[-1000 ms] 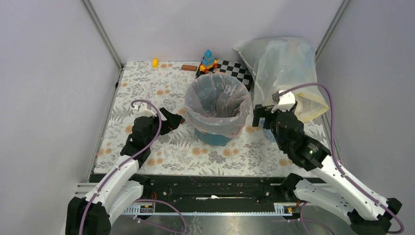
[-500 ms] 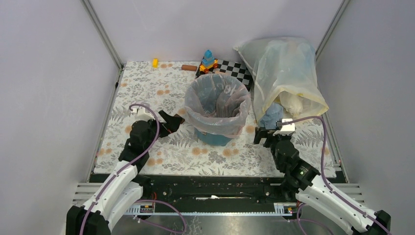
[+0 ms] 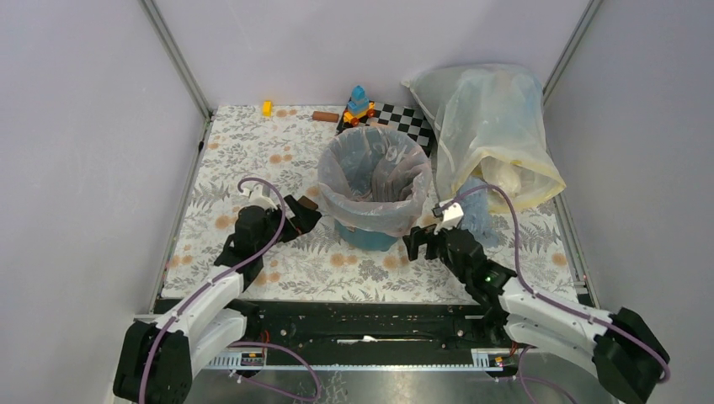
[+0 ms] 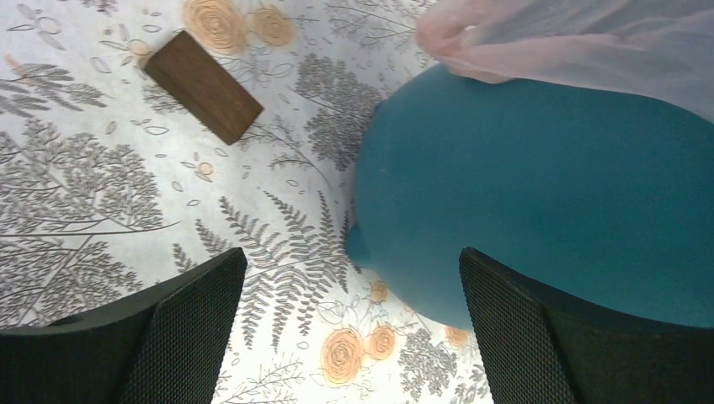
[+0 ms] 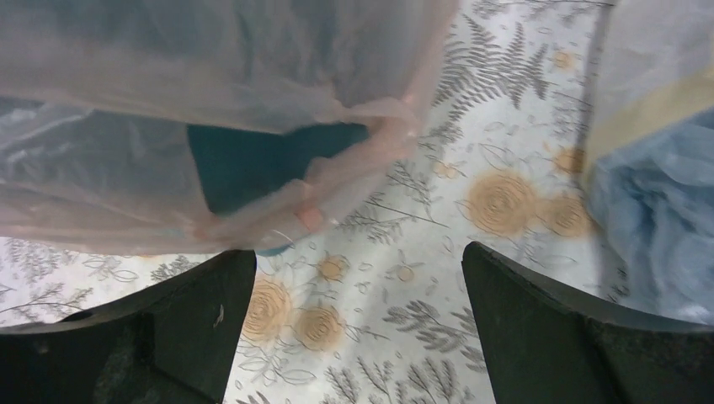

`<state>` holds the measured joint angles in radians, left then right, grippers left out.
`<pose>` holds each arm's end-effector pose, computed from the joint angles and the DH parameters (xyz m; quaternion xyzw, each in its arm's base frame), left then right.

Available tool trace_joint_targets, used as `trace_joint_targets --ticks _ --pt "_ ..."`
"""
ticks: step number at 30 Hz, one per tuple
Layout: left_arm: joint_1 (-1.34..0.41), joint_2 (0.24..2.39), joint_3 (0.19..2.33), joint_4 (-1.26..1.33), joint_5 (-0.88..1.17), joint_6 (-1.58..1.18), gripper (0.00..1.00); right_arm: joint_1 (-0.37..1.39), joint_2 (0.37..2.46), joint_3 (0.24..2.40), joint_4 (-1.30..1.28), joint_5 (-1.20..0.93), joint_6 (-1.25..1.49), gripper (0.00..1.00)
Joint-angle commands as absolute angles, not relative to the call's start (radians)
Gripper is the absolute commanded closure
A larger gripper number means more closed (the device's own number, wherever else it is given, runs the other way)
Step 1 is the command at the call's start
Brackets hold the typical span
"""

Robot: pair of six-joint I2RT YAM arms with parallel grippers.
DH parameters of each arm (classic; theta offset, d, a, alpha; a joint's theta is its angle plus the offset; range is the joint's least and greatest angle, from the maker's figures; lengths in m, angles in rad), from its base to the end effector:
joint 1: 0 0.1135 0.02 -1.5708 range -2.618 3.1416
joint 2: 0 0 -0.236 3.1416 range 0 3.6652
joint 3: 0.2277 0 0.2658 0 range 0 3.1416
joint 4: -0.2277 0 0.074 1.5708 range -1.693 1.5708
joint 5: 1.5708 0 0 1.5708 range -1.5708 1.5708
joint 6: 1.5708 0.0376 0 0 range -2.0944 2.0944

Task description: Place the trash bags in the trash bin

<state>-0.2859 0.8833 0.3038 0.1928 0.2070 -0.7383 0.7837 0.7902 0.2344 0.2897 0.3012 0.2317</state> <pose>0.2112 -0.0701 0.1625 -0.1289 0.8173 -0.3467 0.4419 0.1577 0.1415 0.1666 -0.1265 0.7808 0.1876 0.5824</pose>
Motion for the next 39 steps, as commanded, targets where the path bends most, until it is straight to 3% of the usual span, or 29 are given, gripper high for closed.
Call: trace_joint_targets --ticks 1,8,12,18,27,32,36,39 --pt "-0.276 0.918 0.342 0.202 0.115 -0.742 0.01 0.785 0.925 0.273 0.572 0.2 0.223 0.0" --pt "-0.245 0.994 0.374 0.215 0.105 -0.746 0.01 0.783 1.27 0.444 0.725 0.197 0.214 0.0" --pt "-0.205 1.041 0.392 0.221 0.142 -0.744 0.01 0.781 1.364 0.511 0.778 0.217 0.2 0.0" --pt "-0.178 1.07 0.398 0.231 0.08 -0.769 0.01 0.771 1.243 0.448 0.733 0.294 0.172 0.0" --pt "-0.151 1.127 0.479 0.229 -0.087 -0.807 0.01 0.697 0.985 0.335 0.515 0.599 0.139 0.0" --pt "-0.147 1.044 0.42 0.319 -0.18 -0.731 0.01 0.554 0.885 0.291 0.458 0.456 0.127 0.0" --pt "-0.147 1.01 0.411 0.322 -0.197 -0.696 0.01 0.538 0.885 0.3 0.421 0.273 0.124 0.0" --pt "-0.147 0.996 0.408 0.331 -0.226 -0.645 0.01 0.535 0.891 0.288 0.445 0.364 0.13 0.0"
